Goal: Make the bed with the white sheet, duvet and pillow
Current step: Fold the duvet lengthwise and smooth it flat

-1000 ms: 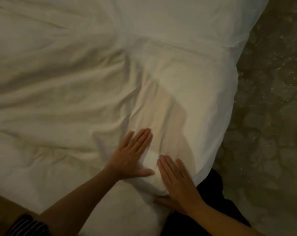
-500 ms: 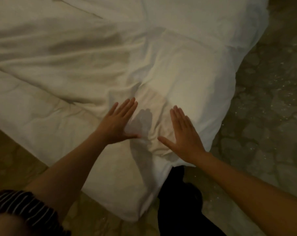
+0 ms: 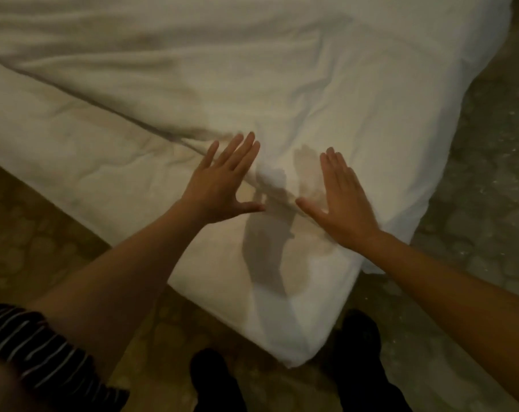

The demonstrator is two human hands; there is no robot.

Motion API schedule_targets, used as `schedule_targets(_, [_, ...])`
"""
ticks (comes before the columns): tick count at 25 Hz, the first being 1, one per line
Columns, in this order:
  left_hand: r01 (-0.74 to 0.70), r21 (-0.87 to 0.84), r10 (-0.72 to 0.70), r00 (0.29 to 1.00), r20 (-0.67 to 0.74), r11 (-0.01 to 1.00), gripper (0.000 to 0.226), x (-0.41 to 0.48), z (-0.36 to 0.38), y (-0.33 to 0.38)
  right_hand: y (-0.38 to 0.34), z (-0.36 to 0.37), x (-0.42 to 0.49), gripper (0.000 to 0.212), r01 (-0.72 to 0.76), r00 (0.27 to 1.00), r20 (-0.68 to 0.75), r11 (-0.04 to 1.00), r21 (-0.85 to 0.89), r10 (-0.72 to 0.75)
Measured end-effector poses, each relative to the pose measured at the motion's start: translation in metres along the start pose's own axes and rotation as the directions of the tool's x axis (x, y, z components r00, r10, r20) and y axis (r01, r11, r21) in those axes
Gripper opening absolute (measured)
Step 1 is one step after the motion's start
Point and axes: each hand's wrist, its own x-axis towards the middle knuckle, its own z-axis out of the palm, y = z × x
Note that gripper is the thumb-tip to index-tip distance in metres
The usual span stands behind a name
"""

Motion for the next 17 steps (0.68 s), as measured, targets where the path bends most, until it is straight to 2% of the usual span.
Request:
schedule_targets(2, [0.009,0.044,-0.006,0.997,-0.075,0.999,0.107,-0.019,-0.008,-0.030,-0.027,0.011,0.005,0.098,-0.058,0.995,-0.085,0.998,-0.003,0.058])
schedule_targets(5, [-0.051,0.055,0.050,0.999,0.014,0.997,0.107,-0.040,-0.026,-0.078,-0.060,0.028,0.012,0.111,-0.144,0.971,-0.194,0.989,-0.023,0.137])
schedule_targets(7, [-0.106,0.057,0.107,0.994,-0.018,0.993,0.105,-0.044,-0.032,-0.099,-0.072,0.032,0.019,0.118,-0.211,0.955,-0.212,0.977,0.009,0.208])
schedule_targets(9, [-0.158,0.072,0.159,0.987,-0.019,0.985,0.104,-0.032,-0.026,-0.117,-0.080,0.031,0.028,0.114,-0.237,0.950,-0.211,0.971,0.000,0.232])
schedule_targets(11, [-0.243,0.086,0.244,0.970,-0.006,0.966,0.100,-0.007,-0.021,-0.127,-0.082,0.027,0.043,0.107,-0.206,0.961,-0.200,0.977,-0.054,0.191])
schedule_targets(17, [-0.407,0.008,0.407,0.913,-0.004,0.913,0.077,0.094,0.001,-0.153,-0.067,0.038,0.107,0.091,-0.206,0.969,-0.159,0.973,-0.102,0.189])
